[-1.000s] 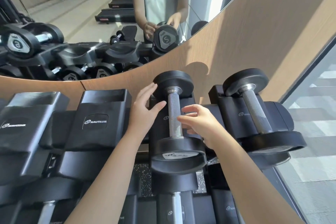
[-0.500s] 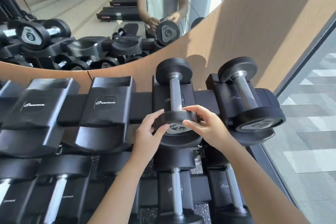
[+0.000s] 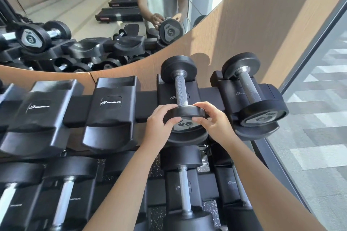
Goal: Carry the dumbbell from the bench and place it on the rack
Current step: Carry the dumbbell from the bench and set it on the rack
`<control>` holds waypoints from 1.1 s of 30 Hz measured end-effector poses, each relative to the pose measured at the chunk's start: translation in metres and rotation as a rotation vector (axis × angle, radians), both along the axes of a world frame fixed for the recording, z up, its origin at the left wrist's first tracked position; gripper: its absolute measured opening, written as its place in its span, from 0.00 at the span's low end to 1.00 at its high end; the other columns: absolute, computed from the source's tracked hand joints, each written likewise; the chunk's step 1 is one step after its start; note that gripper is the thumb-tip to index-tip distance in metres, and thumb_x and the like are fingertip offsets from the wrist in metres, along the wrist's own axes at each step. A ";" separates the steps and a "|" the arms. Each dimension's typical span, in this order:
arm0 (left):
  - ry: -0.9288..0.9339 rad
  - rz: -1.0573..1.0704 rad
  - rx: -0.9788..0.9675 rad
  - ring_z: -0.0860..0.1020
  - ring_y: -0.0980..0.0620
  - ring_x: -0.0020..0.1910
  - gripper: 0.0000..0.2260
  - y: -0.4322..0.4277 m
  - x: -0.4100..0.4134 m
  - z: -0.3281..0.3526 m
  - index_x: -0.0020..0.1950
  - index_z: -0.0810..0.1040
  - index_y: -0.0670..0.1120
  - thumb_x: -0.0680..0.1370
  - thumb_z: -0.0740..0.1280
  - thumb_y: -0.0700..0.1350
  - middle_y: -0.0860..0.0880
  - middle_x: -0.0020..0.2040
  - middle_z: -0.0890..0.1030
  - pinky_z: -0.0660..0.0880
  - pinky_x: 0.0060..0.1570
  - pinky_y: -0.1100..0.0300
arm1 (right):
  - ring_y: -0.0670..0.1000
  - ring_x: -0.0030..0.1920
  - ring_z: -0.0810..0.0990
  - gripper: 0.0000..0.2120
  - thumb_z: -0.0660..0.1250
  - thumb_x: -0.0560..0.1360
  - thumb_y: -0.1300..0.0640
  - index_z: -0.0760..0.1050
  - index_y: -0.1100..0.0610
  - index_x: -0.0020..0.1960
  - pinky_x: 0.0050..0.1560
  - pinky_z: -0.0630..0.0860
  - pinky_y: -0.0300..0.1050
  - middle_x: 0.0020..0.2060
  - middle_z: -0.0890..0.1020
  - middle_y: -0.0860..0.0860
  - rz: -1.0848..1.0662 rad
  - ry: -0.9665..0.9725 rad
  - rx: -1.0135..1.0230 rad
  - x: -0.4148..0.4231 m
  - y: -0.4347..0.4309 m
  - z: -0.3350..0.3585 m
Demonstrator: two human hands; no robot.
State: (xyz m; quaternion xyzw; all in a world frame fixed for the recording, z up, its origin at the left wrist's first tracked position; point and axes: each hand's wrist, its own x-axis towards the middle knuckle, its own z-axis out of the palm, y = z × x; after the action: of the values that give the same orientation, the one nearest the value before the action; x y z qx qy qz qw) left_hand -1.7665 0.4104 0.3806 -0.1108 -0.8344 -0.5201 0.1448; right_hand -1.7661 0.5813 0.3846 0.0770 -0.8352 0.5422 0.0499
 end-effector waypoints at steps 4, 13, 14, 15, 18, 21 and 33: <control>0.033 -0.001 -0.075 0.74 0.53 0.47 0.14 0.004 0.000 0.008 0.55 0.78 0.43 0.70 0.71 0.37 0.52 0.47 0.76 0.72 0.51 0.57 | 0.66 0.48 0.76 0.13 0.70 0.69 0.61 0.75 0.50 0.52 0.55 0.73 0.64 0.47 0.81 0.62 -0.018 -0.034 -0.108 0.002 0.002 -0.005; 0.109 0.008 -0.295 0.72 0.48 0.51 0.13 0.012 -0.004 0.017 0.55 0.78 0.43 0.71 0.70 0.40 0.47 0.49 0.78 0.61 0.47 0.68 | 0.49 0.48 0.76 0.13 0.62 0.73 0.72 0.73 0.58 0.54 0.54 0.73 0.47 0.45 0.78 0.51 0.039 -0.173 -0.542 0.005 -0.002 -0.022; 0.111 0.008 -0.293 0.72 0.48 0.51 0.13 0.011 -0.005 0.017 0.55 0.78 0.43 0.70 0.71 0.40 0.47 0.48 0.78 0.61 0.47 0.68 | 0.49 0.47 0.76 0.13 0.61 0.73 0.72 0.73 0.57 0.53 0.53 0.73 0.46 0.45 0.78 0.51 0.047 -0.181 -0.547 0.004 -0.001 -0.022; 0.115 0.007 -0.280 0.73 0.48 0.50 0.13 0.011 -0.005 0.017 0.54 0.78 0.43 0.70 0.71 0.40 0.47 0.48 0.79 0.62 0.48 0.68 | 0.48 0.47 0.76 0.14 0.61 0.73 0.72 0.73 0.56 0.52 0.52 0.74 0.44 0.45 0.78 0.50 0.066 -0.188 -0.542 0.003 0.001 -0.022; 0.096 0.002 -0.178 0.74 0.51 0.50 0.14 0.009 -0.003 0.015 0.54 0.79 0.43 0.69 0.72 0.40 0.47 0.49 0.80 0.65 0.52 0.68 | 0.46 0.45 0.77 0.14 0.60 0.74 0.71 0.73 0.54 0.51 0.48 0.76 0.39 0.44 0.79 0.49 0.095 -0.226 -0.529 0.003 0.005 -0.020; 0.042 -0.014 -0.075 0.74 0.55 0.51 0.14 0.001 0.001 0.007 0.57 0.77 0.44 0.71 0.70 0.39 0.50 0.51 0.78 0.65 0.53 0.74 | 0.43 0.43 0.77 0.13 0.61 0.74 0.70 0.72 0.55 0.52 0.44 0.74 0.36 0.44 0.78 0.50 0.090 -0.241 -0.467 0.005 0.006 -0.015; -0.155 -0.040 0.138 0.74 0.53 0.56 0.14 -0.010 -0.002 -0.007 0.57 0.76 0.47 0.73 0.67 0.37 0.49 0.56 0.78 0.69 0.55 0.66 | 0.53 0.44 0.74 0.15 0.72 0.68 0.58 0.76 0.53 0.54 0.44 0.71 0.35 0.48 0.79 0.54 -0.084 0.044 0.129 -0.001 -0.007 0.000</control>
State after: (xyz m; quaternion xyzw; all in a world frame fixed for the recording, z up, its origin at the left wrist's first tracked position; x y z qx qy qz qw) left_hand -1.7682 0.4001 0.3732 -0.0768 -0.8030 -0.5860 0.0768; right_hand -1.7674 0.5739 0.3842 0.0571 -0.8695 0.4830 0.0859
